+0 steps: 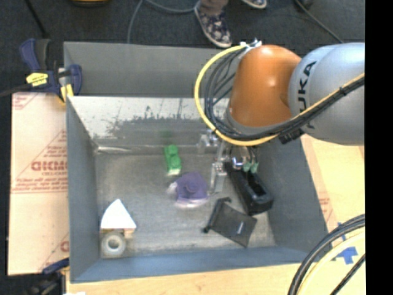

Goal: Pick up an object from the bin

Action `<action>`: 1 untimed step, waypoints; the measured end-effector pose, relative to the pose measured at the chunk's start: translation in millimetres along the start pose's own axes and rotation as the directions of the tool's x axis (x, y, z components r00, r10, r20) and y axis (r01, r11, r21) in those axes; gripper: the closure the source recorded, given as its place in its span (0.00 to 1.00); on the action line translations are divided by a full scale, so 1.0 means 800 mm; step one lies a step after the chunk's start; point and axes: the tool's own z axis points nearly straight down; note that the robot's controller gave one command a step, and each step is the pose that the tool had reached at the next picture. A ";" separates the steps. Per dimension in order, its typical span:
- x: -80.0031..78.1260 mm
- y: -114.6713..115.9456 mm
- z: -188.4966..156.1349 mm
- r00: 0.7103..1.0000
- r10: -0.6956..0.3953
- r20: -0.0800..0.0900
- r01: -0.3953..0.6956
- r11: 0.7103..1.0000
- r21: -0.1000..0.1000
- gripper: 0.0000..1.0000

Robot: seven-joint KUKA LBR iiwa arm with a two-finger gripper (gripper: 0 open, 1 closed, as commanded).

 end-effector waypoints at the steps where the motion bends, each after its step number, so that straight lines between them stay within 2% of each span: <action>1: -0.002 0.000 -0.006 1.000 0.001 0.008 -0.001 1.000 0.000 0.00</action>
Offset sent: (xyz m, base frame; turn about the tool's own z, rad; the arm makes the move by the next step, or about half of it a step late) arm 0.0081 -0.0030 -0.0447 0.0694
